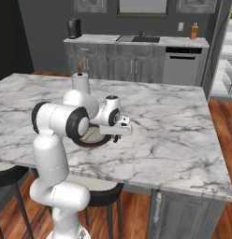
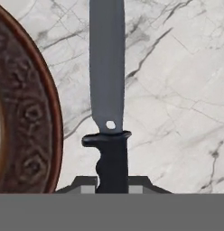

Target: Retrieve the butter from the fridge and place it on a plate on the dining table. Then retrieve the butter knife by the fridge and place it near the plate.

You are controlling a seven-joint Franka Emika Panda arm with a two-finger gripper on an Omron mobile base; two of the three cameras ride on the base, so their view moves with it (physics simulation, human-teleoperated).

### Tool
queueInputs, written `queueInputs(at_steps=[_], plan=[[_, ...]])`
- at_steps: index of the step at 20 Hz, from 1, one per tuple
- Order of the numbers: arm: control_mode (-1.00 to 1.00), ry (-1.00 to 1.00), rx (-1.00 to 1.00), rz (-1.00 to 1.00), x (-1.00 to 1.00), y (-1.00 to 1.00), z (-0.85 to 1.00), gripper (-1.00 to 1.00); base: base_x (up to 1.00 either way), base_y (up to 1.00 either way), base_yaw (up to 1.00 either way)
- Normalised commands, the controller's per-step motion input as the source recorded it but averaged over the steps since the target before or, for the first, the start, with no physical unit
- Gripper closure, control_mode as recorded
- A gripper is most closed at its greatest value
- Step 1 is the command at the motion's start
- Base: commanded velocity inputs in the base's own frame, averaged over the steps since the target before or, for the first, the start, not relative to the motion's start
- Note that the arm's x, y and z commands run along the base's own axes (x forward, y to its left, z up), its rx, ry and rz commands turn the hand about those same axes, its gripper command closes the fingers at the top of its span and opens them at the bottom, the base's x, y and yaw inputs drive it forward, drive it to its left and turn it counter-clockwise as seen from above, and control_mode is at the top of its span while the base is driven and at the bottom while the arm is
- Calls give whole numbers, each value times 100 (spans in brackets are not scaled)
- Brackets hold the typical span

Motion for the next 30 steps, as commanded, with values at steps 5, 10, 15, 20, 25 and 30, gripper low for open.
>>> queueInputs(at_steps=[5,10,15,20,25,30], plan=[[-100,0,3,-3,0,-8,-1,-100,0,0,0],[-100,0,0,-3,0,0,0,-100,0,0,0],[-100,-4,0,-3,-11,0,18,-100,0,0,0],[-100,-17,0,0,-56,11,72,-100,0,0,0],[-100,-28,0,0,-86,30,82,-100,0,0,0],[-100,-30,0,0,-80,52,78,-100,0,0,0]])
